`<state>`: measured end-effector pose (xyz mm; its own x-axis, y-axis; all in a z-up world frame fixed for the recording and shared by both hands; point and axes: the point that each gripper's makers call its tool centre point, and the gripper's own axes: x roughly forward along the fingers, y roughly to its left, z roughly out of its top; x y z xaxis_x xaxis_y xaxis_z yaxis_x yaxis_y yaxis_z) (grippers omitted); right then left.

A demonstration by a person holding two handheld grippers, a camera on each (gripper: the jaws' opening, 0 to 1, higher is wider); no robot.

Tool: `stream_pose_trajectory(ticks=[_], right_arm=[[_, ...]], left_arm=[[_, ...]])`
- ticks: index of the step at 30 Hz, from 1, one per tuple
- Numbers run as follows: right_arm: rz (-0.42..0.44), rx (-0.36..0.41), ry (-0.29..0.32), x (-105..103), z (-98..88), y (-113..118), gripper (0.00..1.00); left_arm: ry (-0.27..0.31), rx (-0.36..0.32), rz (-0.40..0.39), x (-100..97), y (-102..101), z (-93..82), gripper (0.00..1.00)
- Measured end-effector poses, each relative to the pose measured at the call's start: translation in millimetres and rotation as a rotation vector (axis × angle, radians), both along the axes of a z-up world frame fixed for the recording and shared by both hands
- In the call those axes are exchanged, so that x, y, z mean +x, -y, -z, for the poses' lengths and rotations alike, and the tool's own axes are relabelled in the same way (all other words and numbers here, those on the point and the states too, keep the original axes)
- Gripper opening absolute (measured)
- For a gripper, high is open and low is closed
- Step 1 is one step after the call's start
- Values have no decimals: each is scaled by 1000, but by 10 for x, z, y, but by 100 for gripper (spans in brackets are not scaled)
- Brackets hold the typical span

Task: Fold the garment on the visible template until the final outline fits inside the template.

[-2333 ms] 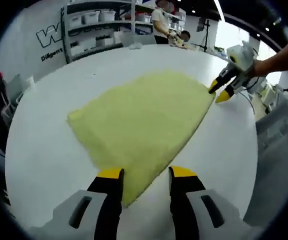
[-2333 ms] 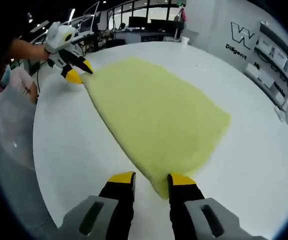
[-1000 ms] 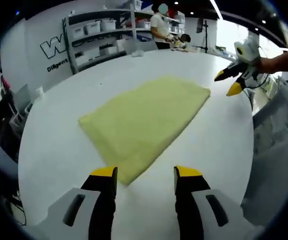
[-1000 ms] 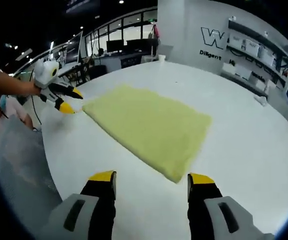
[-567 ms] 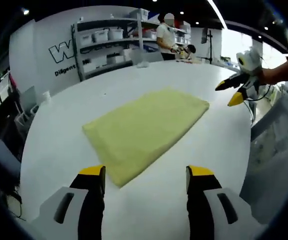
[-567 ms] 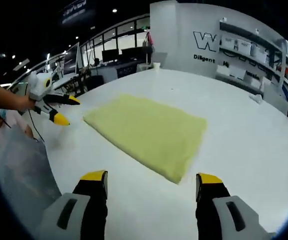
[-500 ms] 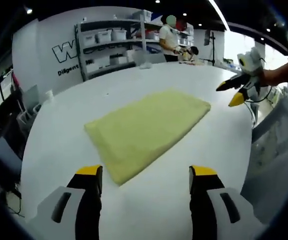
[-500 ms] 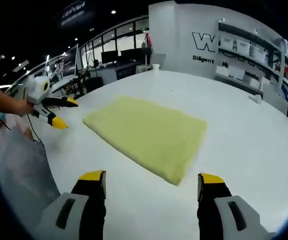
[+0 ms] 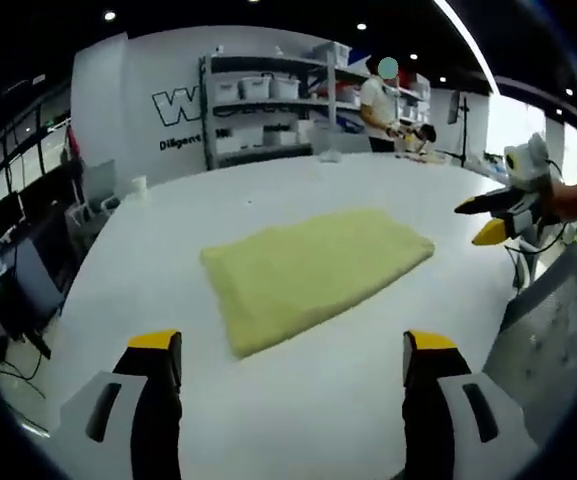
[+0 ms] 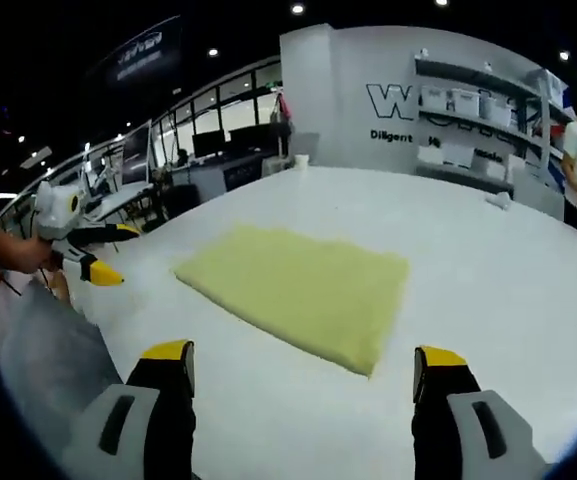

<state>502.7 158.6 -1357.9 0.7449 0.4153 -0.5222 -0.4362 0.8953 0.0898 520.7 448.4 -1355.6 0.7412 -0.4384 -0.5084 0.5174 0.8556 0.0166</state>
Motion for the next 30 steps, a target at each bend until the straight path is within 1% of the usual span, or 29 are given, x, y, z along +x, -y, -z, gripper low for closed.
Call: stream_pose_trajectory(ticks=[2,5,7,8,9,10,12,16,17,19,21,23,24,26,27,29,30], right_arm=[[11,0,-6,-57,6,20,90],[62,26,1,-119,-32,57,89],[85,44,3,-170,-51,48,89],[100,46,13,-206,-66,43,89],[108,46,16,-227,-73,43,88],[127,63,18,-262,-92,33,87],[134,67,26,-307,-101,13,84],[150,63,21,-381,-64,-55,84],[150,60,26,-407,-65,-90,84],[145,31,53,-434,-81,-121,84],[150,33,59,-471,-74,-152,84],[162,38,58,-499,-42,-168,84],[163,24,67,-517,-16,-180,83],[112,-99,75,-541,40,-147,80],[101,-119,100,-532,25,-158,77],[114,-87,97,-529,22,-169,75],[123,-81,101,-510,23,-147,76]], left_arm=[[4,3,-9,-63,-20,-22,95],[11,1,-14,-133,-20,-48,96],[14,25,-1,-196,-17,-51,99],[29,17,19,-235,21,-87,99],[36,25,17,-237,3,-95,99],[38,28,18,-259,2,-107,99],[36,17,15,-295,2,-129,99],[51,9,-12,-381,-10,-157,99],[66,8,-19,-409,1,-165,99],[69,9,-28,-439,13,-147,99],[81,19,-34,-466,36,-114,99],[73,16,-39,-515,77,-48,99],[67,20,-36,-538,106,-16,99],[78,22,-23,-560,155,-6,99],[77,44,-18,-576,159,10,99],[101,82,3,-617,171,41,99],[108,111,7,-650,155,94,99]])
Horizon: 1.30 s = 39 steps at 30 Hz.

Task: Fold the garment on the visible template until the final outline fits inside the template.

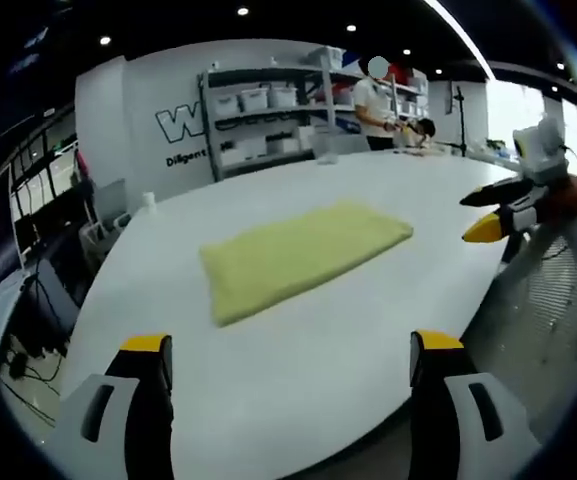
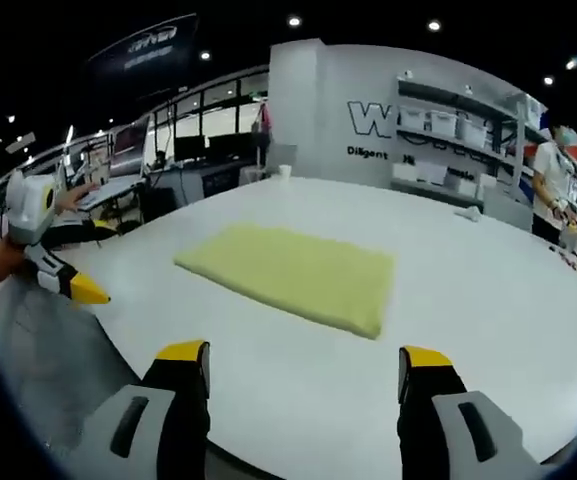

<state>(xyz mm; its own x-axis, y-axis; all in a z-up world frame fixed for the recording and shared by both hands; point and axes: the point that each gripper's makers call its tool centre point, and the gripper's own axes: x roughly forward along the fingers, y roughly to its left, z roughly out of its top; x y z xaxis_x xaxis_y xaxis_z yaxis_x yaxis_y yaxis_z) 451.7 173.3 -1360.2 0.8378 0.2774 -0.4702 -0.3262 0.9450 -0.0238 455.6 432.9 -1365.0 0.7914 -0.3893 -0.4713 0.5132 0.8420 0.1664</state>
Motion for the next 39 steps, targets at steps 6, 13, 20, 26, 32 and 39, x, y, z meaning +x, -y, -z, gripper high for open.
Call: stream_pose_trajectory(ticks=[6,13,20,26,32,39], right_arm=[[24,16,-4,24,29,47,78],[36,47,21,25,-16,28,80],[23,52,-14,-14,38,-14,79],[34,100,0,6,-4,-22,87],[37,94,-19,-7,29,-29,87],[32,93,-17,-2,31,-33,86]], left_arm=[[47,-52,-69,91,-84,-118,99],[29,-52,-57,71,-67,-74,99],[26,-63,-46,71,-66,-66,99],[17,-57,-57,70,-79,-46,99],[-8,-49,-54,65,-87,5,99],[-10,-53,-58,64,-91,5,99]])
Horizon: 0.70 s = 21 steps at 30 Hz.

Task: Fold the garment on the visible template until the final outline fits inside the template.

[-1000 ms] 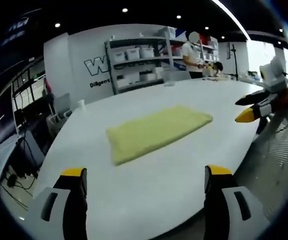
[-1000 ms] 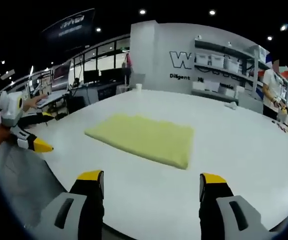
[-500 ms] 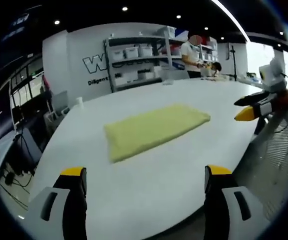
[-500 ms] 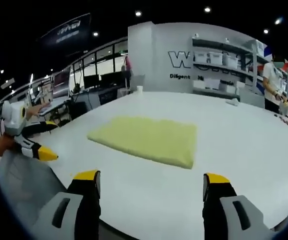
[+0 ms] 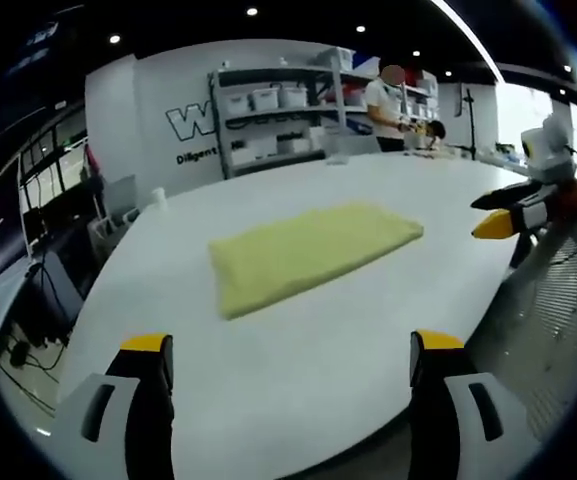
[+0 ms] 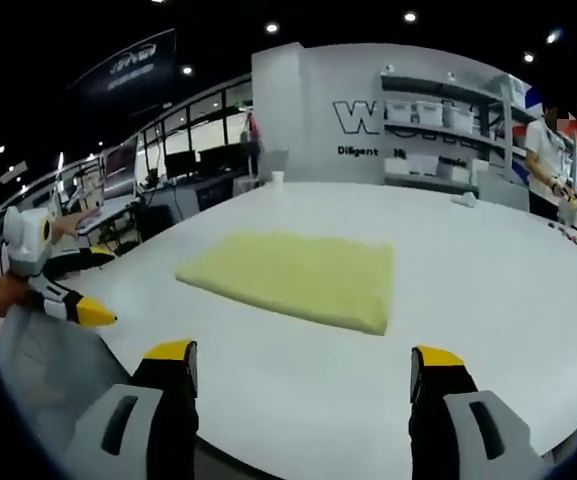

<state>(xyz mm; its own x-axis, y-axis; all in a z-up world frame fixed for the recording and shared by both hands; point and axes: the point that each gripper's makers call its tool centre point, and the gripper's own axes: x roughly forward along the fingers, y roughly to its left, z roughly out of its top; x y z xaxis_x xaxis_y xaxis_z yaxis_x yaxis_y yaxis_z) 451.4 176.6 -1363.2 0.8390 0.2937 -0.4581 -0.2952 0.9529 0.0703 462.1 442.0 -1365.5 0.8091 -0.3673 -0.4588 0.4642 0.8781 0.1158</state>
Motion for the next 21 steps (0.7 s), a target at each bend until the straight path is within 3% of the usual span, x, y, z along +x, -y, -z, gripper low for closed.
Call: stream_pose_trajectory(ticks=[21], right_arm=[[-18,11,-52,-37,80,-32,78]], left_arm=[[-11,10,-13,-7,-28,15,97]])
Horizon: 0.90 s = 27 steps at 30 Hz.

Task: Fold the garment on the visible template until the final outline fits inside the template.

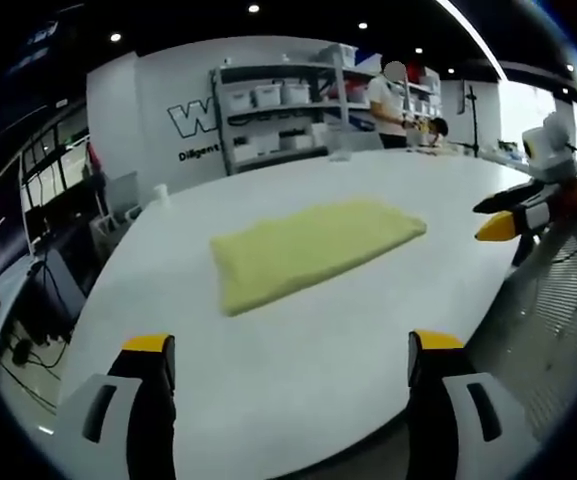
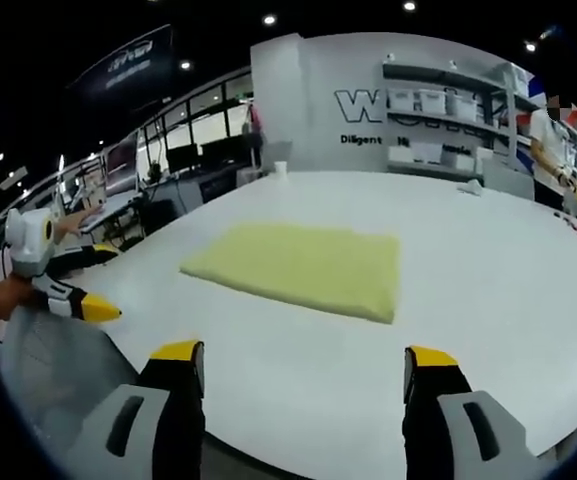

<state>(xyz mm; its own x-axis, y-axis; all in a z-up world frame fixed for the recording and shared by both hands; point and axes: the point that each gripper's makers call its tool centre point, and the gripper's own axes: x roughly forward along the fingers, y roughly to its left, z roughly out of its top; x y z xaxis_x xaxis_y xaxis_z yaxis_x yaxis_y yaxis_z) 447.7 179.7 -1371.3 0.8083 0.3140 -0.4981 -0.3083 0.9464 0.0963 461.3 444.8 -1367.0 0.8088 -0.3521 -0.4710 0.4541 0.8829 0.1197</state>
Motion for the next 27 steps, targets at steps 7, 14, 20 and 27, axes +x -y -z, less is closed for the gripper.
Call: stream_pose_trajectory(ticks=[7,14,20,27], right_arm=[[-7,-5,7,5,-6,-1,76],[17,-13,-10,3,29,46,84],[31,-12,-25,-13,49,64,88],[44,-4,-49,-31,77,69,89]], left_arm=[[-2,4,1,0,6,4,97],[-9,8,7,-9,21,15,99],[-10,10,8,-13,24,18,99],[-12,7,13,-18,23,21,98]])
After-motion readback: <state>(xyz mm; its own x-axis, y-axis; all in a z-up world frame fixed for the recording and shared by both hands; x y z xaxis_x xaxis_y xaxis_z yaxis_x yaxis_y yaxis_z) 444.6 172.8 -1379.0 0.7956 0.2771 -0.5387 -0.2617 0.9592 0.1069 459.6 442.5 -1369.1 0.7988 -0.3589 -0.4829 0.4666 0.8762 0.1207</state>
